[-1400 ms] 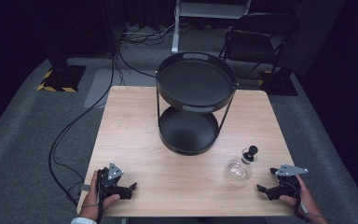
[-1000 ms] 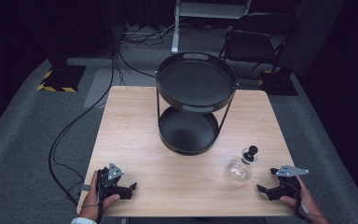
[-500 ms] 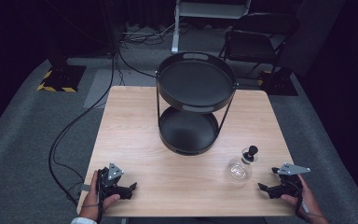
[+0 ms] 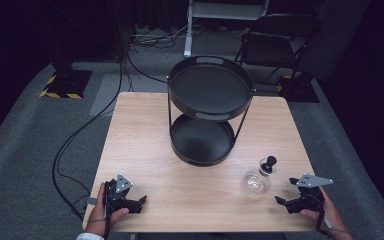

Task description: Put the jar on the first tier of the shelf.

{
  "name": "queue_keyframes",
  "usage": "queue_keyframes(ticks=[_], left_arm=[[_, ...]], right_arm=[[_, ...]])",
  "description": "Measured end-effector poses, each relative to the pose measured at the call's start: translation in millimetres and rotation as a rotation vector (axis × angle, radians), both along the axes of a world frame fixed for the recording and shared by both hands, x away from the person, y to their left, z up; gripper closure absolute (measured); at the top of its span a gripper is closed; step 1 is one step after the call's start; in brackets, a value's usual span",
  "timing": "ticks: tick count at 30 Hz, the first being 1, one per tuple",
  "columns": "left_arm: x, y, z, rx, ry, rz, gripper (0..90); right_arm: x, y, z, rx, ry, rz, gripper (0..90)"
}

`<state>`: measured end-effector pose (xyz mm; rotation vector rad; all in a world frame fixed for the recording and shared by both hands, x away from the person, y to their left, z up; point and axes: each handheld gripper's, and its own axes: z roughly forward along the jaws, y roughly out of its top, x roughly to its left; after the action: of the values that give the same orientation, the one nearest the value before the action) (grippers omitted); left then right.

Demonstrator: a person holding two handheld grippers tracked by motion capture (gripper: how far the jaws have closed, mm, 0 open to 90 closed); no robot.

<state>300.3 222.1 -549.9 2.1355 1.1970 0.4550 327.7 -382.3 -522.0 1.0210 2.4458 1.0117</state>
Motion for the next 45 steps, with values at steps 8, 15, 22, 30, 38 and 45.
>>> queue_keyframes(ticks=[8,15,22,30,38,45], left_arm=[[0.0,0.0,0.0,0.000,0.000,0.000,0.0],[0.0,0.0,0.0,0.000,0.000,0.000,0.0],[0.0,0.0,0.0,0.000,0.000,0.000,0.0],[0.0,0.0,0.0,0.000,0.000,0.000,0.0],[0.0,0.0,0.0,0.000,0.000,0.000,0.0],[0.0,0.0,0.0,0.000,0.000,0.000,0.0]], right_arm=[[1.2,7.9,5.6,-0.034,0.006,-0.020,2.6],[1.2,12.4,10.9,-0.019,0.000,-0.011,3.6],[2.1,20.7,16.4,-0.019,-0.007,-0.001,3.7],[3.8,30.8,22.2,-0.024,-0.012,0.015,3.8],[8.2,43.9,27.5,-0.026,-0.022,0.036,4.7],[11.9,52.8,28.4,-0.006,-0.017,0.046,5.8]])
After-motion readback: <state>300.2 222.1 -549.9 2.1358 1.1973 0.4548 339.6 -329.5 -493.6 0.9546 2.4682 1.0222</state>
